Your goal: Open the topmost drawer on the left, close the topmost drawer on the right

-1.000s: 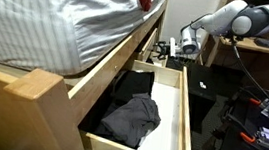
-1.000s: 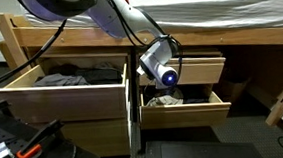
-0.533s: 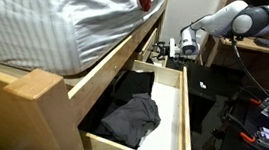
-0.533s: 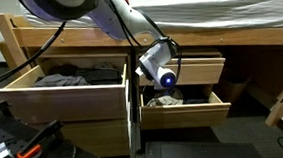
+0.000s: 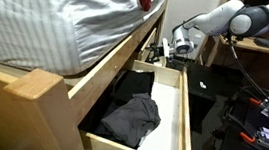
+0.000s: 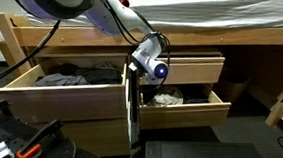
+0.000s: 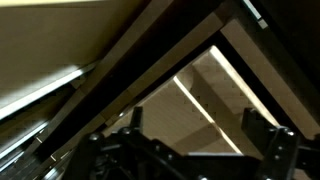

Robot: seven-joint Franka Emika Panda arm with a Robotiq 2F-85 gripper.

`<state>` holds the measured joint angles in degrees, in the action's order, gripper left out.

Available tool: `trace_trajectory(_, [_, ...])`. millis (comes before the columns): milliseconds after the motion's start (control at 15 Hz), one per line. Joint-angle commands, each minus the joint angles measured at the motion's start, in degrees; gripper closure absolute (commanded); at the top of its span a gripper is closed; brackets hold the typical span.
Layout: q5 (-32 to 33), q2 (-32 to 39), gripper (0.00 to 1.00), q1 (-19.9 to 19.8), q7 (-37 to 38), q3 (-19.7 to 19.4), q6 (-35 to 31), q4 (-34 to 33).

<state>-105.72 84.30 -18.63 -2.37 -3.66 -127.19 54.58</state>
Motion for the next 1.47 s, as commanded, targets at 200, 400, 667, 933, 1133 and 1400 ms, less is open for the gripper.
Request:
trace_trajectory(200, [1.7, 0.0, 0.0, -0.8, 0.2, 1.5, -0.7, -0.3])
trace_trajectory(400, [2.5, 0.0, 0.0, -0.5, 0.5, 2.0, 0.6, -0.2])
trace_trajectory(667, [6.1, 0.0, 0.0, 1.1, 1.6, 2.4, 0.0, 0.1])
trace_trajectory(933, [6.5, 0.1, 0.0, 0.5, 0.8, 3.3, -0.3, -0.1])
trace_trajectory(1133, [6.6, 0.1, 0.0, 0.6, 0.8, 3.3, -0.3, -0.1])
trace_trajectory(1400, [-0.4, -5.2, 0.0, -4.4, -16.9, 2.7, 3.5, 12.0])
